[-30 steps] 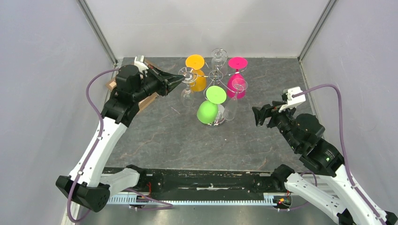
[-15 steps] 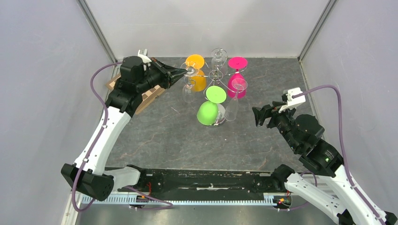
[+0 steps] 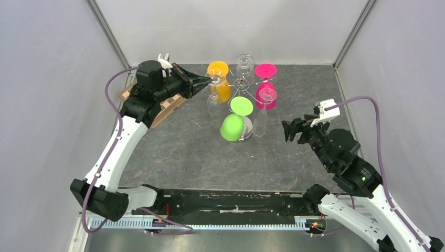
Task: Take the wine glass off the wine glass rack
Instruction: Pick up the wine glass from the wine rack, then place the wine glass at the center of the board.
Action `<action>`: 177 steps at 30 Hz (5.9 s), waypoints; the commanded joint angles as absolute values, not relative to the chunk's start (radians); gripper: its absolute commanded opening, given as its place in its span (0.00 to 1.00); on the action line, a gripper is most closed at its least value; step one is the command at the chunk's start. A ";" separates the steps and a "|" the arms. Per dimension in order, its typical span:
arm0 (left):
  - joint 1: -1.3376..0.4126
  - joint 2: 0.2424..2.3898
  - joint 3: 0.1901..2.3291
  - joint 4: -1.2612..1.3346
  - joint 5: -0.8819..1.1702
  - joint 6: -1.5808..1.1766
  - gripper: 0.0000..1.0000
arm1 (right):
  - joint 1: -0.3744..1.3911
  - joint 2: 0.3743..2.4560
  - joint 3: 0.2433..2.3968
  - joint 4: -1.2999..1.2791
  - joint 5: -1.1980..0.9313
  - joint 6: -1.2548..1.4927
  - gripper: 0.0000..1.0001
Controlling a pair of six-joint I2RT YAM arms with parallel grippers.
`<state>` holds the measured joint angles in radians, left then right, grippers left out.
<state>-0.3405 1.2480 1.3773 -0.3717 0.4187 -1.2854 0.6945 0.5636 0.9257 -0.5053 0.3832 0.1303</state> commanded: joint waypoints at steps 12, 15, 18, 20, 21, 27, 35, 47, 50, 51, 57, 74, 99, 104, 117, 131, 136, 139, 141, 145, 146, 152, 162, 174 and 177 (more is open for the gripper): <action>-0.380 1.269 1.454 -0.351 0.546 -1.164 0.02 | 0.693 0.569 0.949 -0.468 0.382 0.134 0.82; -0.383 1.262 1.450 -0.364 0.553 -1.152 0.02 | 0.693 0.569 0.957 -0.473 0.383 0.134 0.82; -0.386 1.245 1.439 -0.368 0.557 -1.144 0.02 | 0.693 0.569 0.966 -0.481 0.379 0.139 0.82; -0.385 1.230 1.434 -0.378 0.559 -1.135 0.02 | 0.693 0.570 0.971 -0.483 0.373 0.144 0.82; -0.385 1.224 1.433 -0.384 0.559 -1.130 0.02 | 0.693 0.568 0.971 -0.483 0.370 0.144 0.82; -0.387 1.174 1.423 -0.442 0.561 -1.083 0.02 | 0.693 0.553 0.962 -0.484 0.395 0.167 0.83; -0.387 1.086 1.384 -0.498 0.562 -1.037 0.02 | 0.694 0.586 1.014 -0.594 0.368 0.154 0.86; -0.387 0.954 1.385 -0.719 0.651 -0.797 0.02 | 0.693 0.607 1.072 -0.727 0.167 0.241 0.91; -0.387 0.926 1.372 -0.765 0.710 -0.737 0.02 | 0.694 0.623 1.087 -0.750 0.070 0.239 0.92; -0.389 0.918 1.362 -0.773 0.738 -0.716 0.02 | 0.693 0.632 1.098 -0.762 0.042 0.241 0.92; -0.446 0.860 1.324 -0.880 0.732 -0.604 0.02 | 0.693 0.651 1.103 -0.799 -0.097 0.272 0.93; -1.007 0.889 1.227 -0.836 0.291 -0.640 0.02 | 0.694 0.610 1.041 -0.817 -0.126 0.368 0.93; -1.714 1.318 1.599 -0.867 -0.413 -0.435 0.02 | 0.694 0.529 0.955 -0.891 -0.225 0.509 0.90; -1.768 1.400 1.670 -0.868 -0.477 -0.371 0.02 | 0.693 0.527 0.940 -0.866 -0.303 0.532 0.89; -1.808 1.538 1.751 -0.842 -0.588 -0.261 0.02 | 0.693 0.509 0.865 -0.780 -0.490 0.615 0.87; -1.833 1.601 1.786 -0.824 -0.694 -0.177 0.02 | 0.693 0.500 0.757 -0.659 -0.602 0.714 0.67; -1.836 1.609 1.782 -0.824 -0.710 -0.167 0.02 | 0.693 0.507 0.747 -0.645 -0.614 0.722 0.50; -1.836 1.612 1.782 -0.826 -0.713 -0.163 0.02 | 0.693 0.507 0.746 -0.640 -0.609 0.725 0.39; -1.836 1.614 1.782 -0.825 -0.715 -0.161 0.02 | 0.693 0.506 0.737 -0.632 -0.607 0.729 0.25; -1.836 1.607 1.768 -0.826 -0.719 -0.161 0.02 | 0.693 0.507 0.729 -0.626 -0.609 0.732 0.02; -1.837 1.606 1.764 -0.826 -0.719 -0.161 0.02 | 0.694 0.507 0.726 -0.626 -0.610 0.731 0.00; -1.836 1.604 1.745 -0.825 -0.712 -0.173 0.02 | 0.693 0.497 0.712 -0.616 -0.609 0.742 0.00; -1.836 1.593 1.722 -0.826 -0.653 -0.198 0.39 | 0.693 0.458 0.713 -0.622 -0.589 0.730 0.00; -1.807 1.522 1.646 -0.749 -0.557 -0.233 0.72 | 0.693 0.406 0.778 -0.719 -0.399 0.457 0.00; -1.749 1.487 1.607 -0.702 -0.461 -0.272 0.72 | 0.693 0.413 0.787 -0.771 -0.297 0.361 0.00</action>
<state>-1.8072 1.5627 1.6409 -0.8017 -0.5652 -0.2070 0.6910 0.4217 0.7204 -0.7696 -0.4335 0.5339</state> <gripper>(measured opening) 0.718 0.059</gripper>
